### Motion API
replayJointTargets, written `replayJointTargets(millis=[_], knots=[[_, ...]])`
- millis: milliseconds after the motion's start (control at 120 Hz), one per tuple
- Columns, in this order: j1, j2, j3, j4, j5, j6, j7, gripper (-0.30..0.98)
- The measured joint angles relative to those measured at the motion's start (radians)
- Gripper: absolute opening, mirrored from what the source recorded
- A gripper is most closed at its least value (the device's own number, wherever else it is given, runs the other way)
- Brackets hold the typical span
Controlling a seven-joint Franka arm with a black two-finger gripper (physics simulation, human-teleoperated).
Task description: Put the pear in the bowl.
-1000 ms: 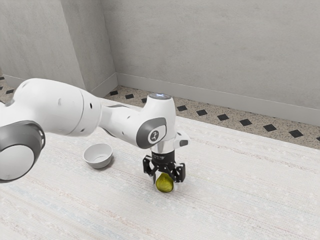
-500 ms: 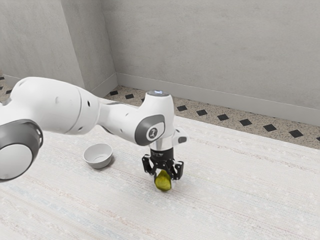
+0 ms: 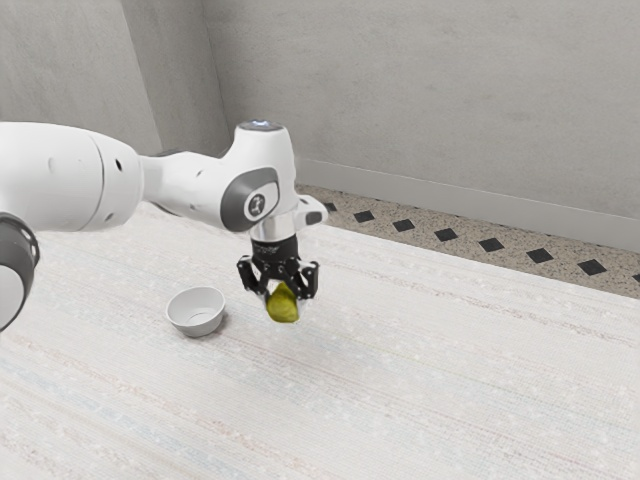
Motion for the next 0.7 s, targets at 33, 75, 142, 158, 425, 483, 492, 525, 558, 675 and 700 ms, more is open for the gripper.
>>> replayJointTargets(millis=[33, 75, 142, 158, 425, 483, 492, 525, 558, 675, 700], knots=[[0.0, -0.003, 0.016, 0.0, 0.002, -0.005, 0.006, 0.21], [0.0, -0.005, 0.038, 0.001, 0.004, -0.013, 0.016, 0.21], [0.016, -0.015, 0.057, 0.002, 0.006, -0.028, 0.034, 0.2], [0.021, -0.019, 0.06, 0.001, 0.006, -0.031, 0.039, 0.19], [0.08, -0.033, 0.117, -0.003, 0.01, -0.068, 0.129, 0.22], [0.102, -0.031, 0.12, -0.003, 0.009, -0.072, 0.149, 0.23], [0.105, -0.031, 0.121, -0.003, 0.009, -0.073, 0.152, 0.23], [0.117, -0.029, 0.121, -0.004, 0.009, -0.075, 0.163, 0.24], [0.129, -0.027, 0.122, -0.004, 0.008, -0.076, 0.174, 0.24], [0.153, -0.015, 0.122, -0.005, 0.007, -0.079, 0.209, 0.26], [0.157, -0.01, 0.123, -0.005, 0.007, -0.08, 0.215, 0.26]])
